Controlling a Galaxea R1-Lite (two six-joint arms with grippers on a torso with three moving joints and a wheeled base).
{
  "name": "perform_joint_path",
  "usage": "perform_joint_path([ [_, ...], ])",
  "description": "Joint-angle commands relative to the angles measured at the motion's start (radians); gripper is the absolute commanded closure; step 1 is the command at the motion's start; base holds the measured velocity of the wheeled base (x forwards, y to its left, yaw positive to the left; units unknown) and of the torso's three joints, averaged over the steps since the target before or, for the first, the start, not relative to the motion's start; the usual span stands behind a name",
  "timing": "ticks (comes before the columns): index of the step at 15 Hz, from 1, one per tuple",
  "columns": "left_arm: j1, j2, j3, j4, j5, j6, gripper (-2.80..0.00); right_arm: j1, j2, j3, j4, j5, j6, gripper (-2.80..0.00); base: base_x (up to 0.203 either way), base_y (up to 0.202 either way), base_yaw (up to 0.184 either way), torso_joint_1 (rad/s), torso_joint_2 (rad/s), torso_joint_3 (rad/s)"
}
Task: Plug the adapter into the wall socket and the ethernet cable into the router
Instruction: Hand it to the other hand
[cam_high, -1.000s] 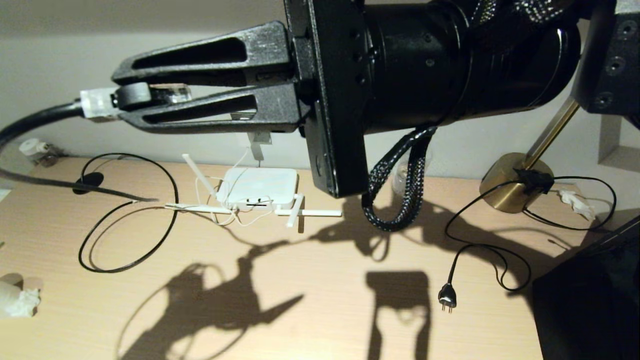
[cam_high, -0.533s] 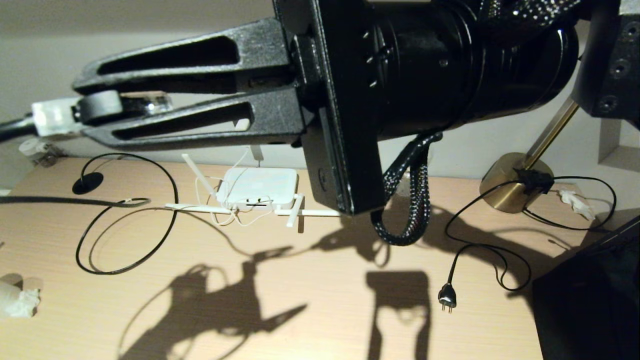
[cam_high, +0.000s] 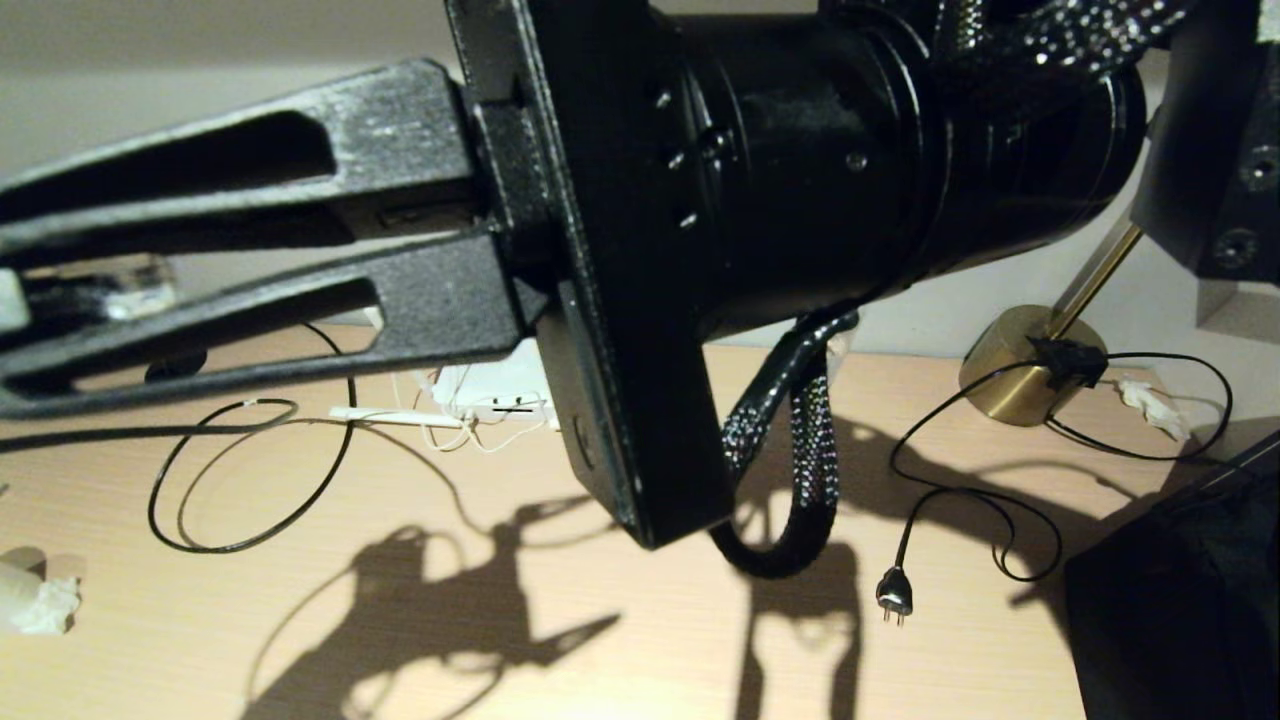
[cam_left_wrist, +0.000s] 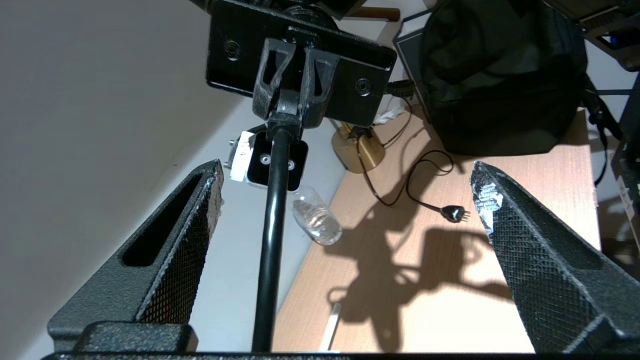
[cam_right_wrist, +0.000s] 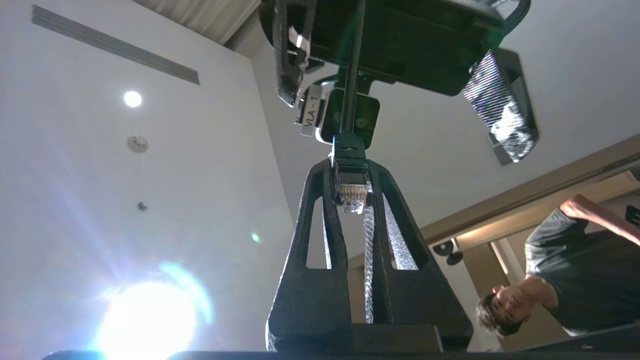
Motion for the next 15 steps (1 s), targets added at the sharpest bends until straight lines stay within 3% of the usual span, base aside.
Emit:
perform_joint_path([
  [1, -0.001, 0.012, -0.002, -0.002, -0.003, 0.004, -2.8, 0.007, 0.008, -0.001, 0.0, 0.006, 0.011, 0.0, 0.0, 0.0, 0.0, 0.0, 0.0, 0.0],
  [15, -0.001, 0.008, -0.006, 0.001, -0.003, 0.001, -2.8, 0.006, 0.057, -0.036, -0.001, 0.004, 0.009, 0.0, 0.0, 0.0, 0.0, 0.0, 0.0, 0.0],
])
